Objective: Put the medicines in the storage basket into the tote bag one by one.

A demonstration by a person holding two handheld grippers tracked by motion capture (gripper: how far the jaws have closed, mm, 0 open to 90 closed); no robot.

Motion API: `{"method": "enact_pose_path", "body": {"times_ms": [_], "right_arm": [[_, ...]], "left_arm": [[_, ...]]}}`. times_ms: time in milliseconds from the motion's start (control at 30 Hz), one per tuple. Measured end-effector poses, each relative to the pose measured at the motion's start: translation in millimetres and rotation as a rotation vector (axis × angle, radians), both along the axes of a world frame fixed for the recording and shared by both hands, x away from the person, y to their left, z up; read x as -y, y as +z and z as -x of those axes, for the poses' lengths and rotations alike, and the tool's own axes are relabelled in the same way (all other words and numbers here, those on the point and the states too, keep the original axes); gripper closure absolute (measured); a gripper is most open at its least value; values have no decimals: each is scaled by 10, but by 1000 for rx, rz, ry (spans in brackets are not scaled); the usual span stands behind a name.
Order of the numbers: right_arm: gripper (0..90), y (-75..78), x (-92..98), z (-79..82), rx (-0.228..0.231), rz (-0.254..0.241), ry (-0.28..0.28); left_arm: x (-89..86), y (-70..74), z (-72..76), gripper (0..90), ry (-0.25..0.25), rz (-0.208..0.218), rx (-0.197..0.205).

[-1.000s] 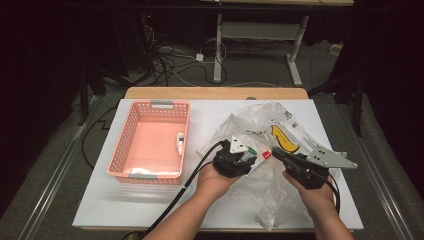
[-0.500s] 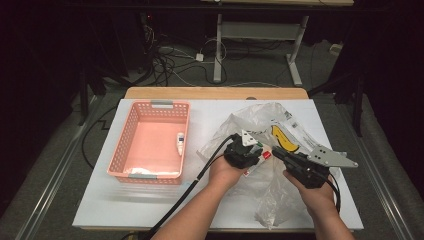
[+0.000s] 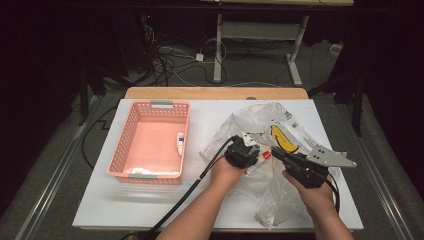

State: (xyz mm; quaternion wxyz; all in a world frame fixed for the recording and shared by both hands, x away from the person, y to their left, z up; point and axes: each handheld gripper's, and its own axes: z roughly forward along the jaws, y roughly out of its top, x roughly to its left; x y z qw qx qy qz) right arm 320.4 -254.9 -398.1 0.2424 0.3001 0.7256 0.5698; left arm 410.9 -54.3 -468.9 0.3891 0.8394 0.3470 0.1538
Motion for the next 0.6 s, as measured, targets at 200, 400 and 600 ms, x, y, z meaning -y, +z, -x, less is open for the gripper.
{"method": "enact_pose_path", "body": {"times_ms": [200, 400, 600], "right_arm": [[900, -4, -6, 5, -9, -4, 3], [900, -6, -7, 5, -9, -1, 5], [900, -4, -15, 9, -7, 2, 5]], "left_arm": [[-3, -18, -2, 534, 2, -1, -7], [-24, 6, 1, 454, 6, -9, -24], [-29, 38, 48, 411, -6, -10, -25]]}}
